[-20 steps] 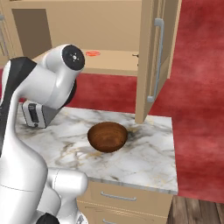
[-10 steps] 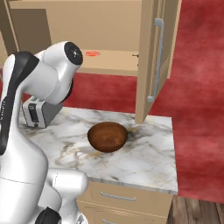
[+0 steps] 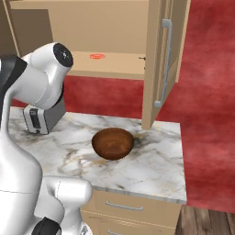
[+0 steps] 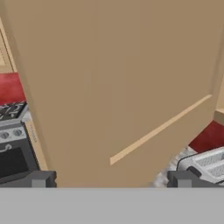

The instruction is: Open the cabinet. Pick the tangerine and banana from the cabinet and place them into the bowl. Then close the cabinet.

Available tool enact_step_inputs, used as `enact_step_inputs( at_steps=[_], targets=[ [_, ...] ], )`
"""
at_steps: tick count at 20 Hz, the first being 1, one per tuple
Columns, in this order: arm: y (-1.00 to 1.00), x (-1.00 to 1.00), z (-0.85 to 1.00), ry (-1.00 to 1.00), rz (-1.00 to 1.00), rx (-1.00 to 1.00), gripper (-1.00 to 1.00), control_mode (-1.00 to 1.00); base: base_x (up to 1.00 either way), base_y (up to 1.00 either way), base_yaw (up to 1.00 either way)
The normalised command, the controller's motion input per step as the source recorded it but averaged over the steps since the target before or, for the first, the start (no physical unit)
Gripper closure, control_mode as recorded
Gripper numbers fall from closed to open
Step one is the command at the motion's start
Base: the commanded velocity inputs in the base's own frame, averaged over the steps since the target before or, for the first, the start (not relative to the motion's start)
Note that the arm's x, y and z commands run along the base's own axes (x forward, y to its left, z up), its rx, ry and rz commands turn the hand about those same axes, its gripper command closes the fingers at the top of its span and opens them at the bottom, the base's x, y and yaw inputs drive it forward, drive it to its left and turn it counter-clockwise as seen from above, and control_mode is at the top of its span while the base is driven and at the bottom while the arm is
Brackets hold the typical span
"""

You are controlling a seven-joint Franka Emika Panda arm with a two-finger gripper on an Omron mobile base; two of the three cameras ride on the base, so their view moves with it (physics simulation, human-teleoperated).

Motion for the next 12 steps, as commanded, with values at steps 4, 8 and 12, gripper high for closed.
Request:
enact_step_inputs(
  at_steps=[4,8,12],
  targets=[
    [0.35,-0.05,0.00,0.00,0.01,0.01,-1.00,-1.00,0.00,0.00,0.00],
    [0.33,-0.03,0.00,0.00,0.00,0.01,-1.00,-1.00,0.00,0.00,0.00],
    [0.34,-0.03,0.00,0.01,0.00,0.01,-1.00,-1.00,0.00,0.00,0.00]
  ],
)
